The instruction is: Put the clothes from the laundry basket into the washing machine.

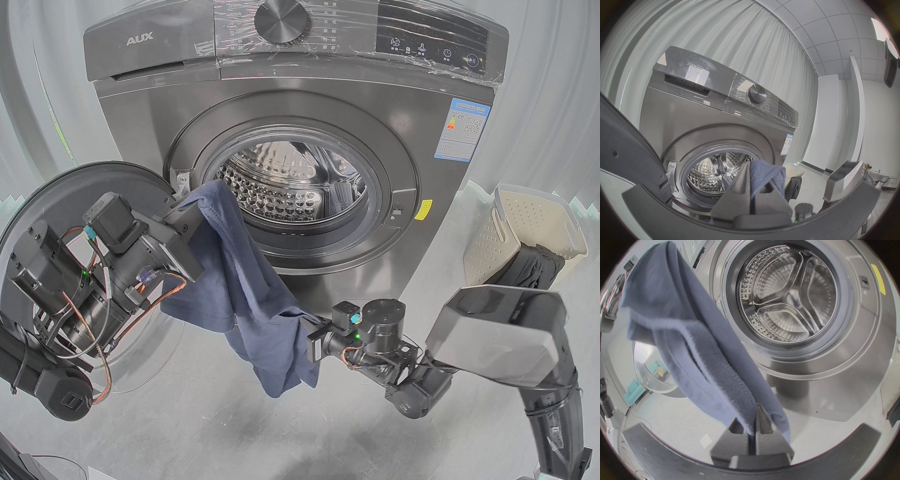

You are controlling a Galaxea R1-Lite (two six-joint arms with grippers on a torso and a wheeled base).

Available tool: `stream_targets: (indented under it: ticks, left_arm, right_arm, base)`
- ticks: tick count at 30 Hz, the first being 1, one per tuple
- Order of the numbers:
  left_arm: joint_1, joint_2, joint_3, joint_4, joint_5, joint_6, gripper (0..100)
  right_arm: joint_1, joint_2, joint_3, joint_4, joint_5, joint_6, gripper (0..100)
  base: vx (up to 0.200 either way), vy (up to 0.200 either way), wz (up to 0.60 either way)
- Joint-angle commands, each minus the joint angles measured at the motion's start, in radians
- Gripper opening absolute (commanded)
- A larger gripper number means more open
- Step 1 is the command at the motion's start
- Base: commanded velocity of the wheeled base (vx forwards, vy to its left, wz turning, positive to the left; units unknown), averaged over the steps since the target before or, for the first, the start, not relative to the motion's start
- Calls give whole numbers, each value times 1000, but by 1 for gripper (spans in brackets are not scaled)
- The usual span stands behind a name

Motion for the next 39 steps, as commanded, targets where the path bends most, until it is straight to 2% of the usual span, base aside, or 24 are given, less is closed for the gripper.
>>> stream_targets:
  ticks: [1, 6, 12, 14, 15, 17, 22, 24, 39]
  left_arm:
    - [47, 15, 5, 0, -2, -4, 0]
    - [68, 12, 13, 0, -2, -4, 0]
    - [74, -5, 35, -3, -11, -18, 0]
    - [74, -8, 35, -3, -13, -18, 0]
    - [74, -30, 35, -3, -20, -19, 0]
    - [76, -34, 27, -3, -20, -19, 0]
    - [79, -63, -2, -1, -20, -24, 0]
    - [88, -68, -5, -3, -20, -38, 0]
    - [192, -62, -13, -3, -56, -41, 0]
  right_arm:
    - [-66, -368, 272, -3, 0, 4, 0]
    - [-80, -635, 414, 8, -3, 11, 0]
    - [-97, -790, 535, -35, 6, 27, 0]
    - [-98, -798, 538, -43, 6, 31, 0]
    - [-100, -822, 541, -87, 4, 68, 0]
    - [-97, -825, 525, -98, 3, 79, 0]
    - [-109, -824, 449, -100, -8, 73, 0]
    - [-117, -824, 430, -98, -10, 73, 0]
    - [-220, -814, 419, -100, -3, 68, 0]
  base:
    - [0, 0, 0]
    - [0, 0, 0]
    - [0, 0, 0]
    - [0, 0, 0]
    - [0, 0, 0]
    - [0, 0, 0]
    - [0, 0, 0]
    - [0, 0, 0]
    - [0, 0, 0]
